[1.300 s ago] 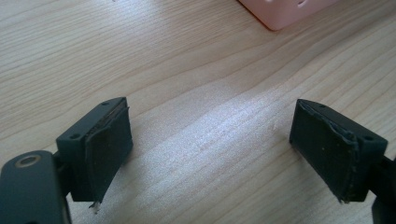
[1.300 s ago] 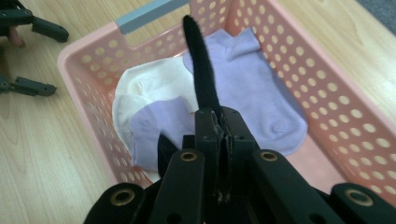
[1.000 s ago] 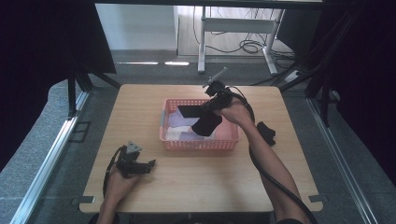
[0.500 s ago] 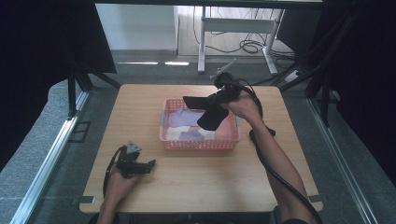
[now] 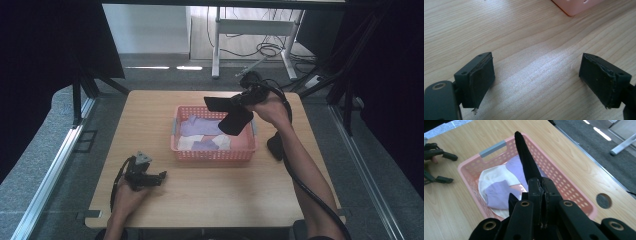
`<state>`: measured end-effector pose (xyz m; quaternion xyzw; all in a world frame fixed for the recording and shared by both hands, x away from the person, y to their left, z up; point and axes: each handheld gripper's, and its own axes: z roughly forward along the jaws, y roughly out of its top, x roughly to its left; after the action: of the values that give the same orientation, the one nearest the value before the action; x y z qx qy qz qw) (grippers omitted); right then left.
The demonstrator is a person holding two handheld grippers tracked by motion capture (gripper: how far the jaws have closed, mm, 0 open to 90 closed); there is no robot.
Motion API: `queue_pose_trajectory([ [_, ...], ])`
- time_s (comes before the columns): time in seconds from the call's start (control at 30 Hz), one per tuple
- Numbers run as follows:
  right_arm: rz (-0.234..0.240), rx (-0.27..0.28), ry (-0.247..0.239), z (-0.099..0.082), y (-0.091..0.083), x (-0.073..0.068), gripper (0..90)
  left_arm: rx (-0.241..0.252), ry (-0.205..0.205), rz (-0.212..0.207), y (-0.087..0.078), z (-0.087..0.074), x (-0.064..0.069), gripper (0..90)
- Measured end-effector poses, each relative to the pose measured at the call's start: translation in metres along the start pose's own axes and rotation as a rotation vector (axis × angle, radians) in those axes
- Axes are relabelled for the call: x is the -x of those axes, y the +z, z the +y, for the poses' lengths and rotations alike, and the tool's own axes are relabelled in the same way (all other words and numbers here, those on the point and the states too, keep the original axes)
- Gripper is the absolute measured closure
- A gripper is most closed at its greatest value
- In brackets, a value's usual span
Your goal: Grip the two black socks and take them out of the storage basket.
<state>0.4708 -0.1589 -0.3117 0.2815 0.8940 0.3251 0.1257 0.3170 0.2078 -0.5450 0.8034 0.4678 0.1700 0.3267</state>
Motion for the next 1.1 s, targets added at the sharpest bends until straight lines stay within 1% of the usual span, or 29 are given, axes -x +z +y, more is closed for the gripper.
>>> queue_pose_trajectory([
  [0.13, -0.025, 0.004, 0.013, -0.004, -0.012, 0.008, 86.6, 0.000, 0.000, 0.000, 0.000, 0.000, 0.000, 12.8],
  [0.33, -0.068, 0.018, 0.047, -0.013, -0.033, 0.023, 86.7, 0.000, -0.001, 0.000, 0.000, 0.000, 0.000, 12.8],
  [0.37, -0.081, 0.019, 0.059, -0.015, -0.037, 0.025, 86.7, 0.000, -0.001, 0.000, 0.000, 0.000, 0.000, 12.8],
  [0.4, -0.090, 0.022, 0.057, -0.017, -0.041, 0.027, 86.7, -0.001, -0.001, 0.000, 0.000, 0.000, 0.000, 12.8],
  [0.6, -0.135, 0.025, 0.097, -0.033, -0.061, 0.042, 86.7, 0.000, -0.001, 0.000, 0.000, 0.000, 0.000, 12.8],
  [0.83, -0.188, 0.012, 0.143, -0.057, -0.076, 0.059, 86.6, 0.000, -0.001, 0.001, 0.000, 0.000, 0.000, 12.8],
  [0.9, -0.192, 0.014, 0.152, -0.060, -0.077, 0.061, 86.6, 0.000, -0.001, 0.000, 0.000, 0.000, 0.000, 12.8],
  [0.93, -0.213, 0.002, 0.168, -0.068, -0.079, 0.066, 86.6, 0.002, 0.000, 0.001, 0.000, 0.000, 0.000, 12.8],
  [1.1, -0.241, -0.016, 0.188, -0.086, -0.078, 0.074, 86.6, 0.002, 0.001, 0.002, 0.000, 0.000, 0.000, 12.8],
])
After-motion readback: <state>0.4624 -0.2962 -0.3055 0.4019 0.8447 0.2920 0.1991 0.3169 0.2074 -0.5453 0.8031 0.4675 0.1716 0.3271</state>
